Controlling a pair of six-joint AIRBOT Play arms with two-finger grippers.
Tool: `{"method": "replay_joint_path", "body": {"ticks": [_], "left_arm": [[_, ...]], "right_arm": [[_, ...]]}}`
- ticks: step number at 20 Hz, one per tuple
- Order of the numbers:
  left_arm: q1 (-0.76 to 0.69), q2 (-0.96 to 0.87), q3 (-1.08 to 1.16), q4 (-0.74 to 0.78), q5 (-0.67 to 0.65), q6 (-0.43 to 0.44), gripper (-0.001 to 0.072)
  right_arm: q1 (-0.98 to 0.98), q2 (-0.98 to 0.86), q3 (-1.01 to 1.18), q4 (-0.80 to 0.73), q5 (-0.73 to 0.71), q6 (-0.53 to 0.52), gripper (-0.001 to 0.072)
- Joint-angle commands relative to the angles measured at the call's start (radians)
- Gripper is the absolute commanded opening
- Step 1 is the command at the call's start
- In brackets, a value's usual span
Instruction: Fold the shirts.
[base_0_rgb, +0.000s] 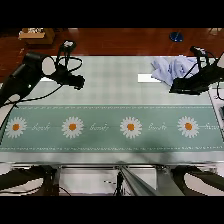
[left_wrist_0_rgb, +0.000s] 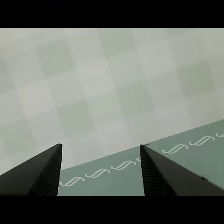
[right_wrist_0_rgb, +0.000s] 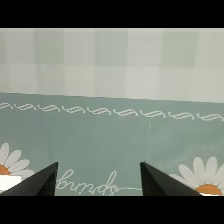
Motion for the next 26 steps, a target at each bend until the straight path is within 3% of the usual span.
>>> {"method": "replay_joint_path", "body": {"ticks": [1, 15, 21, 22, 24, 26], "left_arm": [[0.0, -0.001, 0.0, 0.0, 0.0, 0.0, 0.0595], [0.0, -0.001, 0.0, 0.0, 0.0, 0.0, 0.0594], [0.0, -0.007, 0.0, 0.0, 0.081, -0.007, 0.0595], [0.0, -0.008, 0.0, 0.001, 0.095, -0.007, 0.0595], [0.001, -0.008, 0.0, 0.0, 0.126, -0.007, 0.0594], [0.001, -0.013, 0.0, 0.0, 0.167, -0.007, 0.0594]], "right_arm": [[0.001, 0.0, 0.001, 0.0, 0.0, 0.0, 0.0592], [0.001, 0.0, 0.001, 0.003, -0.046, 0.0, 0.0592], [0.001, -0.002, 0.001, -0.032, -0.386, -0.007, 0.0583], [0.001, -0.002, 0.001, -0.087, -0.501, 0.008, 0.0536], [0.001, -0.004, 0.001, -0.259, -0.733, 0.134, 0.0429], [-0.01, -0.03, 0.001, -0.407, -0.939, 0.247, 0.0415]]}}
